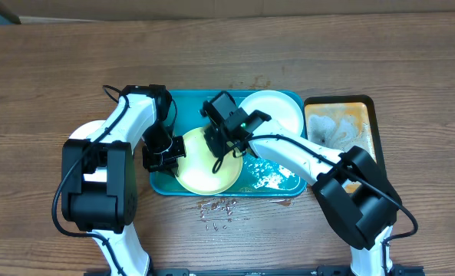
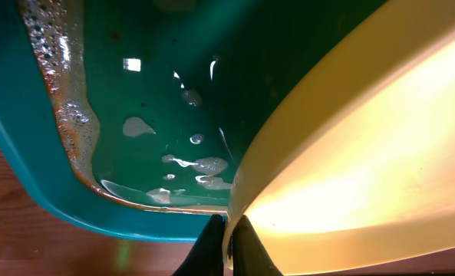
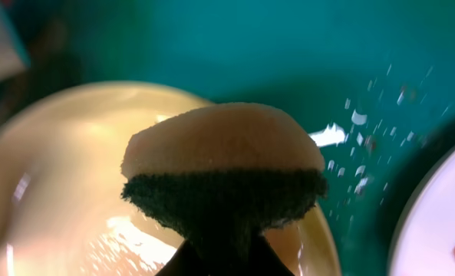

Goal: Clean dirty plates on tray and stack at the side
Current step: 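Scrub the yellow plate with the sponge while the left gripper holds it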

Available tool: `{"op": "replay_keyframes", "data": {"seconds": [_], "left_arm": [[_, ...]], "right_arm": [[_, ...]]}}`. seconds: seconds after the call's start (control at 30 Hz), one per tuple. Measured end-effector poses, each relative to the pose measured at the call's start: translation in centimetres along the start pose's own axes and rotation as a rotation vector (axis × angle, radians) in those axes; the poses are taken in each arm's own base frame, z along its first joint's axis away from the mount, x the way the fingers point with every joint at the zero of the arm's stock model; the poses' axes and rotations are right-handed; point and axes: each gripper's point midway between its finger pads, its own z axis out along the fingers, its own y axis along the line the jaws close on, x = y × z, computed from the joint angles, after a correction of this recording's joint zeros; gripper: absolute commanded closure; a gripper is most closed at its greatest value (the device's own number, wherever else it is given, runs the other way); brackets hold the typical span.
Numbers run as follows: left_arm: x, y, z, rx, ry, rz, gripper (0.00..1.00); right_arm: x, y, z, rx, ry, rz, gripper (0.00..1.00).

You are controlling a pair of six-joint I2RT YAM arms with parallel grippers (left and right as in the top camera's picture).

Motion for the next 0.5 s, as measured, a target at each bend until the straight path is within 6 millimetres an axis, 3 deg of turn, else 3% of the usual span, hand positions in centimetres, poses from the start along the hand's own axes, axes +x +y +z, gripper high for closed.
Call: {"op": "replay_keyframes", "data": {"seconds": [0.13,0.43,0.5], "left_arm": [[0.0,0.0,0.0,0.0,0.0,0.0,0.96],[0.0,0.0,0.0,0.0,0.0,0.0,0.96],[0.0,0.0,0.0,0.0,0.0,0.0,0.96]], "right_arm": [[-0.9,-0.4,-1.0,0.021,-0.027,0.0,0.89],[0.5,-0.9,-1.2,0.038,0.023,0.004,0.89],[1.0,-0.9,-0.7,0.035,0.034,0.005,0.85]]}}
